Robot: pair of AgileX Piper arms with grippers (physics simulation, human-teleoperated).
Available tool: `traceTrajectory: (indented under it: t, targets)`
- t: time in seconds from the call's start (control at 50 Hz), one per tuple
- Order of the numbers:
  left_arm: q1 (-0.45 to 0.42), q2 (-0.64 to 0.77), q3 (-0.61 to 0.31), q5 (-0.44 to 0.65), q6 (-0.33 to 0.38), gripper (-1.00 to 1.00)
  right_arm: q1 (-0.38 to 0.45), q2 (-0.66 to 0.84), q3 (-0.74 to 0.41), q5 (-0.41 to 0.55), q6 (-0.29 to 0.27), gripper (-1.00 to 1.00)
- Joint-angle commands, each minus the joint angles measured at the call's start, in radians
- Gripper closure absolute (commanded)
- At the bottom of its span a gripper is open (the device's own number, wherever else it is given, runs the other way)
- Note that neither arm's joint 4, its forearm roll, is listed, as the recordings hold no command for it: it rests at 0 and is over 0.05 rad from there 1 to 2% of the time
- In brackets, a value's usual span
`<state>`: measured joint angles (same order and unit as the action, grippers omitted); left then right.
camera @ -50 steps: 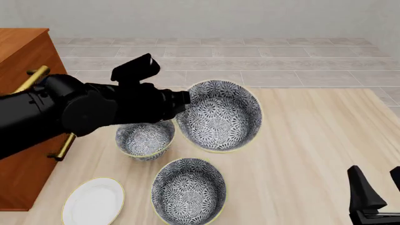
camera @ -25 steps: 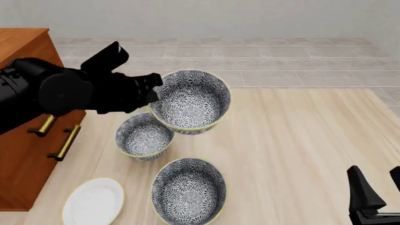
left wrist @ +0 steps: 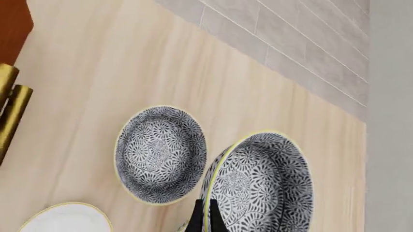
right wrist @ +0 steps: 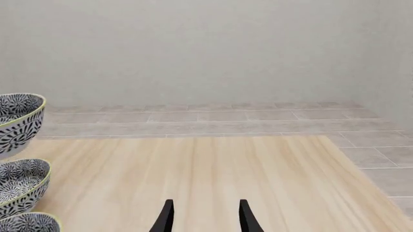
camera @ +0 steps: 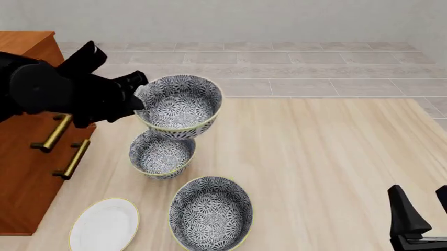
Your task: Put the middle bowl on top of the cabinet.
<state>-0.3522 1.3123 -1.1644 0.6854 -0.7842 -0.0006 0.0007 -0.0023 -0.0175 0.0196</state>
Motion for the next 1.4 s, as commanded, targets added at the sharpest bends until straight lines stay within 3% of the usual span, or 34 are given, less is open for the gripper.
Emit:
traceTrajectory:
  t: [0.02, 0.22, 0.6, 0.9, 1.14, 1.4]
  targets:
    - [0.013, -0.039, -0.023, 0.042, -0.067, 1.00, 0.000, 0.000, 0.000, 0.000, -0.002, -1.00]
    - [0.048, -0.054, -0.037, 0.074, -0.104, 1.00, 0.000, 0.000, 0.000, 0.000, -0.003, -1.00]
    - [0.176, -0.073, -0.192, 0.190, -0.046, 1.00, -0.001, 0.000, 0.000, -0.001, -0.004, -1.00]
    - [0.235, -0.086, -0.233, 0.230, -0.042, 1.00, 0.001, 0.000, 0.002, -0.001, -0.014, -1.00]
    - [0.343, -0.092, -0.304, 0.291, -0.005, 1.00, 0.003, 0.000, 0.001, 0.002, -0.011, -1.00]
    - [0.374, -0.091, -0.344, 0.316, -0.009, 1.00, 0.006, 0.000, 0.000, 0.003, -0.016, -1.00]
